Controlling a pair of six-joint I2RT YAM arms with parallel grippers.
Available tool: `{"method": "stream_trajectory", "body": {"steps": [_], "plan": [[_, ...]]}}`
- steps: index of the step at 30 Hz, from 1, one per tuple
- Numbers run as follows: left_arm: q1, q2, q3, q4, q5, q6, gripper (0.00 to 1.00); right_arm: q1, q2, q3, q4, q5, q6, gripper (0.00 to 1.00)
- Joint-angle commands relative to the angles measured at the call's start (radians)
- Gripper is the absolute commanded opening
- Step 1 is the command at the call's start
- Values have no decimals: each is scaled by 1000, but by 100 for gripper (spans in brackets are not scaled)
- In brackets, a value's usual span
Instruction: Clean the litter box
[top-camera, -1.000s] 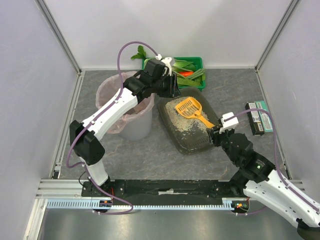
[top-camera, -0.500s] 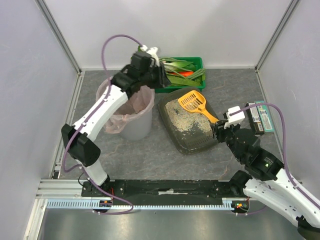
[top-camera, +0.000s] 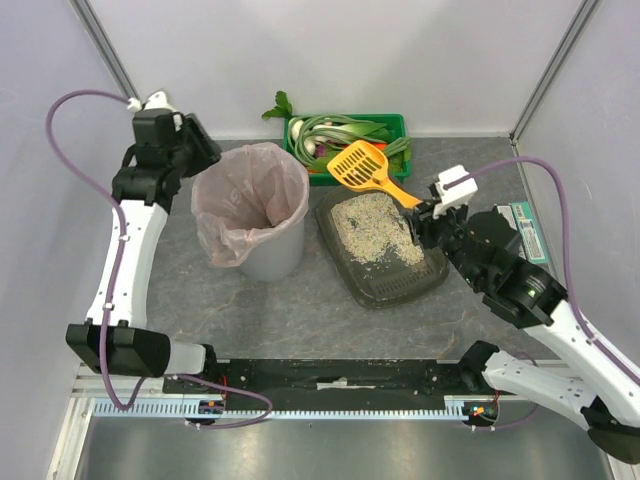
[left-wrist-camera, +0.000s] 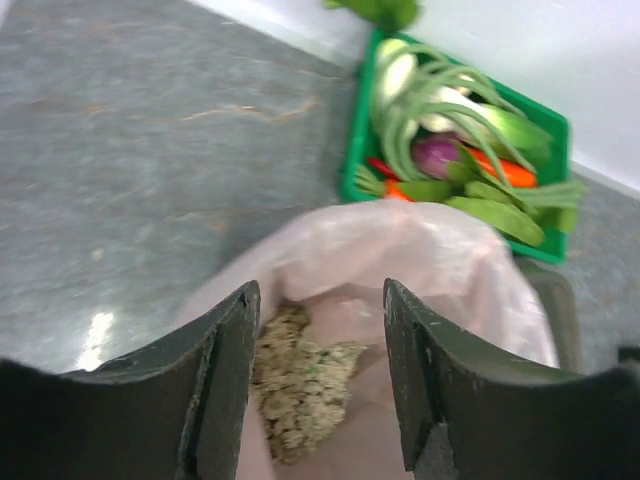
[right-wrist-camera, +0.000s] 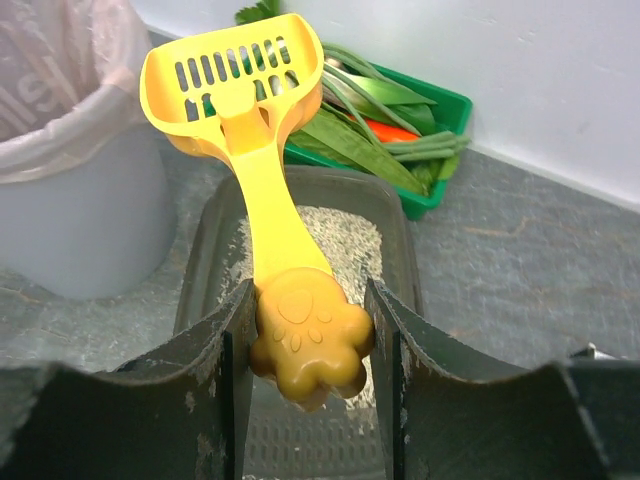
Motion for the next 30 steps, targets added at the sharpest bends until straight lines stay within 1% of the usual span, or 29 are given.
{"method": "stream_trajectory", "body": {"steps": [1,4,6,8,11,12,18,20,22,23,25,30], "plan": [[106,-71,-117,-26,-28,0,61,8,88,81,89,-99,-66,0],[188,-112,-205,-30,-3,-13,62,22,151,136,127,-133,-89,0],[206,-134,-265,-18,25,-13,63,36,177,153,154,-146,-118,0],[209,-157,-302,14,115,-3,63,59,214,172,172,-159,-141,0],[209,-184,-375,62,205,-6,64,106,260,175,209,-168,-221,0],[209,-191,-403,65,215,-11,64,122,270,173,221,-144,-268,0],[209,-218,-471,89,248,-22,63,188,352,172,328,-64,-421,0],[209,-215,-484,109,299,-22,60,206,381,160,388,-33,-499,0],[208,-211,-500,115,324,-23,51,218,412,150,414,-12,-561,0],[208,-212,-504,119,334,-26,50,226,419,147,465,5,-580,0],[208,-215,-515,125,339,-25,45,238,439,143,508,18,-609,0],[208,-215,-530,145,380,-20,36,266,481,138,575,36,-767,0]]}}
